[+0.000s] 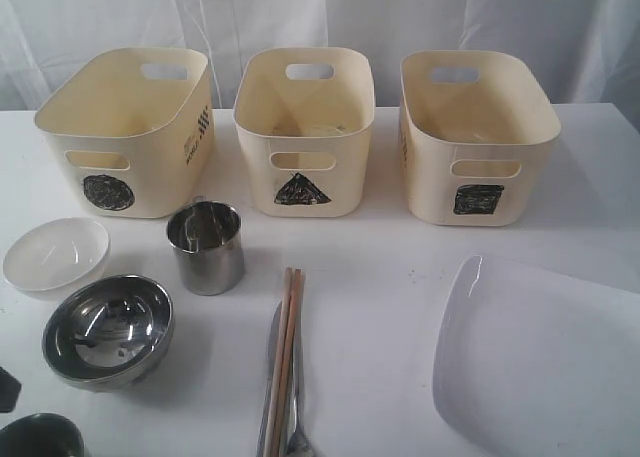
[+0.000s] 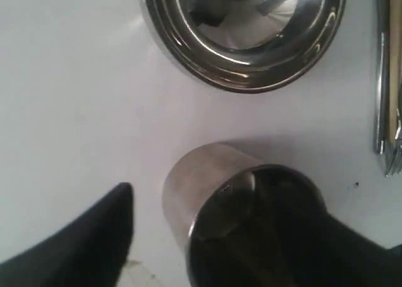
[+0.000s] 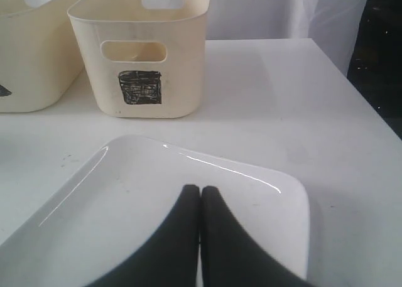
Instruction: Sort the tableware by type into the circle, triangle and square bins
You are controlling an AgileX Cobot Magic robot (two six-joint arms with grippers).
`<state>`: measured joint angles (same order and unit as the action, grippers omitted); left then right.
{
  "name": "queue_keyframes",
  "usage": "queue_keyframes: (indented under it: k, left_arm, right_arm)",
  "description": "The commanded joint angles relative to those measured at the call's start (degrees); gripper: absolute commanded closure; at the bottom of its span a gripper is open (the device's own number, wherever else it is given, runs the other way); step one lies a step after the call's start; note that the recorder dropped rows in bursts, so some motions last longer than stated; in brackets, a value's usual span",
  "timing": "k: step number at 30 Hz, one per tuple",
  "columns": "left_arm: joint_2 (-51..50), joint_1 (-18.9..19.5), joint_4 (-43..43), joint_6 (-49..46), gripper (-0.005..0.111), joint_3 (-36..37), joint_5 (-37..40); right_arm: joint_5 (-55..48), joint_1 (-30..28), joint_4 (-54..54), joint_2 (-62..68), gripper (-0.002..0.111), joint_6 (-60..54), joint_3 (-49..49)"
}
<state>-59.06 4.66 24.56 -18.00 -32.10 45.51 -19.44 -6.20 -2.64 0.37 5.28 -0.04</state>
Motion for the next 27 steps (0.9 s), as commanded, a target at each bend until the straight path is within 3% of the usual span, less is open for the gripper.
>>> queue_keyframes:
  k: [1, 11, 18, 24, 27]
  left_arm:
    - [0.0, -0.3, 2.4, -3.3, 0.017, 2.6, 1.0]
    - [0.0, -0.3, 4.8, -12.3, 0.024, 5.7, -0.8]
    - [0.0, -0.3, 3.6, -21.7, 0.024, 10.6, -9.1]
    - [0.0, -0.3, 5.2, -22.9, 0.024, 12.3, -12.8]
    - [0.0, -0.3, 5.2, -23.7, 0.032, 12.3, -12.9]
  right_arm:
    - [0.2, -0.1, -0.2, -0.4, 0.108, 0.3, 0.0]
    - [0.2, -0.1, -0.2, -0.4, 0.108, 0.3, 0.0]
    - [0.2, -0.1, -0.2, -0.4, 0.108, 0.3, 0.0]
    - [0.2, -0.1, -0.2, -0.4, 0.108, 0.3, 0.0]
    - [0.2, -0.1, -0.2, -0.4, 0.108, 0.3, 0.0]
